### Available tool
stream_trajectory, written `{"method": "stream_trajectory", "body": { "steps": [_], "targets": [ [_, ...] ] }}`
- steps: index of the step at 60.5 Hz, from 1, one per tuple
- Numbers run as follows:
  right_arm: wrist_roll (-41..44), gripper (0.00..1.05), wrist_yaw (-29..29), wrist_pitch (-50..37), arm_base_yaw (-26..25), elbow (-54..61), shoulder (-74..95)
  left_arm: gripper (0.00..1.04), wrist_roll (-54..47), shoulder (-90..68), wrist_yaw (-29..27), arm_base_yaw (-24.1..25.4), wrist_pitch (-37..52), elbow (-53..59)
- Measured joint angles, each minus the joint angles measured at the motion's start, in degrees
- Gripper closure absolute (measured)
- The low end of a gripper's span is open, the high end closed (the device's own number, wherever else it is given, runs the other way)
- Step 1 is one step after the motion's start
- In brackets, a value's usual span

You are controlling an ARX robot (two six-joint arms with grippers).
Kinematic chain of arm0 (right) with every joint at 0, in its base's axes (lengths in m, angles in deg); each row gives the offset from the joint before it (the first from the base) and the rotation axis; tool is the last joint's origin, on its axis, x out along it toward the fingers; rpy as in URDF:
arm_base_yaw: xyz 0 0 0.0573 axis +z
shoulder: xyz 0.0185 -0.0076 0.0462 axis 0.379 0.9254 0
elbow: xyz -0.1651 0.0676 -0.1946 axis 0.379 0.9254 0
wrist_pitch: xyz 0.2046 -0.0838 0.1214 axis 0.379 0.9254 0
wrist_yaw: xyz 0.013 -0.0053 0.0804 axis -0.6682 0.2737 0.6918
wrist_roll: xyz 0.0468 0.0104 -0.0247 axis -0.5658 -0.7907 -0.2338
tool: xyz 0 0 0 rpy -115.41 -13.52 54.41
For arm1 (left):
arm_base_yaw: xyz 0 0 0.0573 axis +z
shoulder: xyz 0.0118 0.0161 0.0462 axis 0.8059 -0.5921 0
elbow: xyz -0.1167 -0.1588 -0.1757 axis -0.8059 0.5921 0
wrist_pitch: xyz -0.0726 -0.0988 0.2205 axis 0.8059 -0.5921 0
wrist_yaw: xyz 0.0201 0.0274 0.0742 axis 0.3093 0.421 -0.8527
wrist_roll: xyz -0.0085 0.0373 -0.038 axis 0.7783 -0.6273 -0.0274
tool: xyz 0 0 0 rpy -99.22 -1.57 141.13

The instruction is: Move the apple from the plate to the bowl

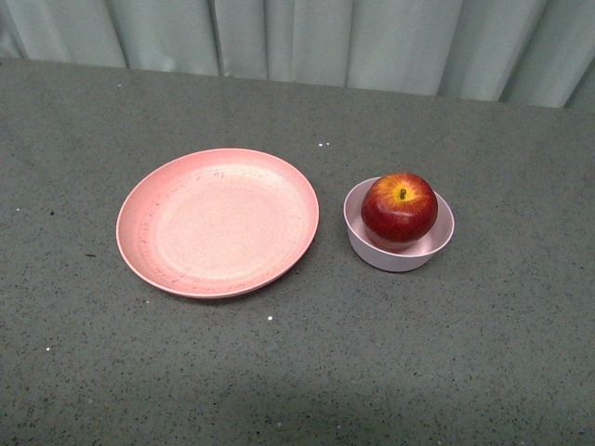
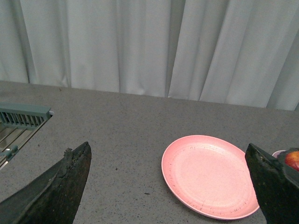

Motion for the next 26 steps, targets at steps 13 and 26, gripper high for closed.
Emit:
{"method": "stream_trajectory", "body": {
  "steps": [13,26],
  "targets": [
    [0.0,0.09,0.0,0.0,0.0,0.0,0.0,0.07,0.0,0.0,0.0,0.0,0.0,0.0],
    [0.0,0.09,0.0,0.0,0.0,0.0,0.0,0.07,0.0,0.0,0.0,0.0,0.0,0.0]
  ]
}}
